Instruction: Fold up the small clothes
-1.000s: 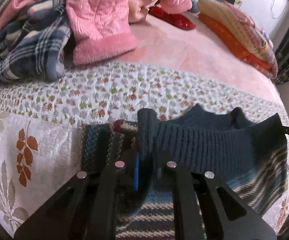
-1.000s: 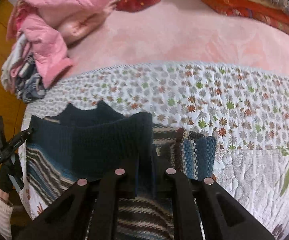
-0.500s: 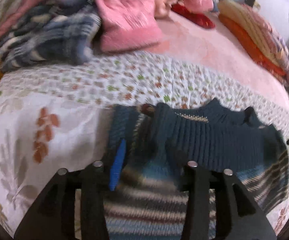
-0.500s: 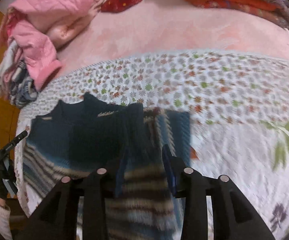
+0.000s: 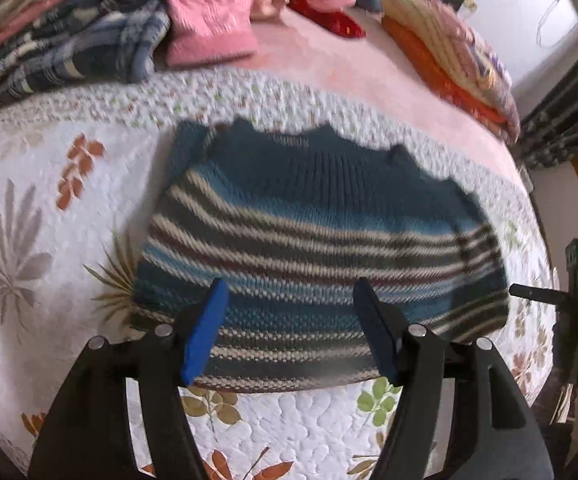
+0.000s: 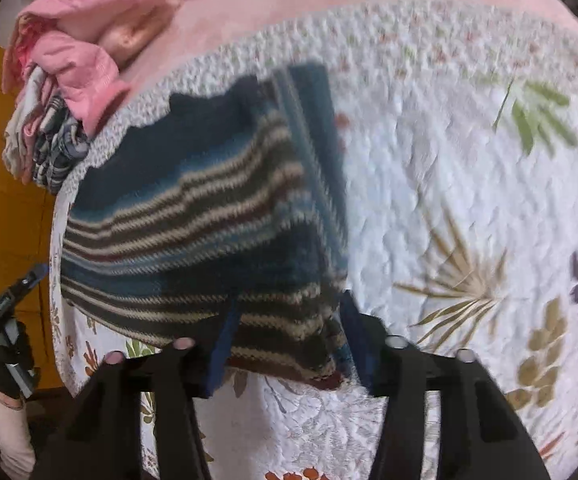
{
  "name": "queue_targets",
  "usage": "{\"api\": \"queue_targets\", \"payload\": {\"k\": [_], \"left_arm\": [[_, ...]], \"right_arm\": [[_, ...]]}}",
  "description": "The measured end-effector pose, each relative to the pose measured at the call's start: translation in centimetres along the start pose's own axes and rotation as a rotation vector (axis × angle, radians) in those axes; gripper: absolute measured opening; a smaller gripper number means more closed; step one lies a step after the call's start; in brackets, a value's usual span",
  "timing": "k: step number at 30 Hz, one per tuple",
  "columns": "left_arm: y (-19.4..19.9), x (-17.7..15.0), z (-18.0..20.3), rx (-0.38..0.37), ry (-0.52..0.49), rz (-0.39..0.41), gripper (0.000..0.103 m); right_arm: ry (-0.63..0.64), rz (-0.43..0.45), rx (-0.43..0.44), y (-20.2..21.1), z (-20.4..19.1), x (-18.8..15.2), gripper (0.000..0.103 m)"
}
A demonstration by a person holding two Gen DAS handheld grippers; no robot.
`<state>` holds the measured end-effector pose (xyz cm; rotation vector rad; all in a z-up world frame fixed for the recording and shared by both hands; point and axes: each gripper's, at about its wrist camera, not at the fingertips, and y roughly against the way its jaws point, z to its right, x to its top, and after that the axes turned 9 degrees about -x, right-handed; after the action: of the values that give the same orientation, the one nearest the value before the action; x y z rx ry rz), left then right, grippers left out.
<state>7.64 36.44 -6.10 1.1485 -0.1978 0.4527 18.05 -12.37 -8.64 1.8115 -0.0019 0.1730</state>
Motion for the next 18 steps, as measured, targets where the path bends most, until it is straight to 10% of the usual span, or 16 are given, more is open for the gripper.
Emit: {"api": "queue_targets", "payload": {"k": [3,18], "left_arm": [[-2.6,-0.5,-0.9,0.027,-0.007,-0.044,0.065],[-5.4,-0.7,-2.9,0.072,0.002,-0.073,0.064]], "right_arm": [[0.020,-0.030,-0.035,-1.1,-0.3,-0.6,0.016],[0.014,-0.078,-0.077,-2.1,0.3,-0.8,0.024]]}}
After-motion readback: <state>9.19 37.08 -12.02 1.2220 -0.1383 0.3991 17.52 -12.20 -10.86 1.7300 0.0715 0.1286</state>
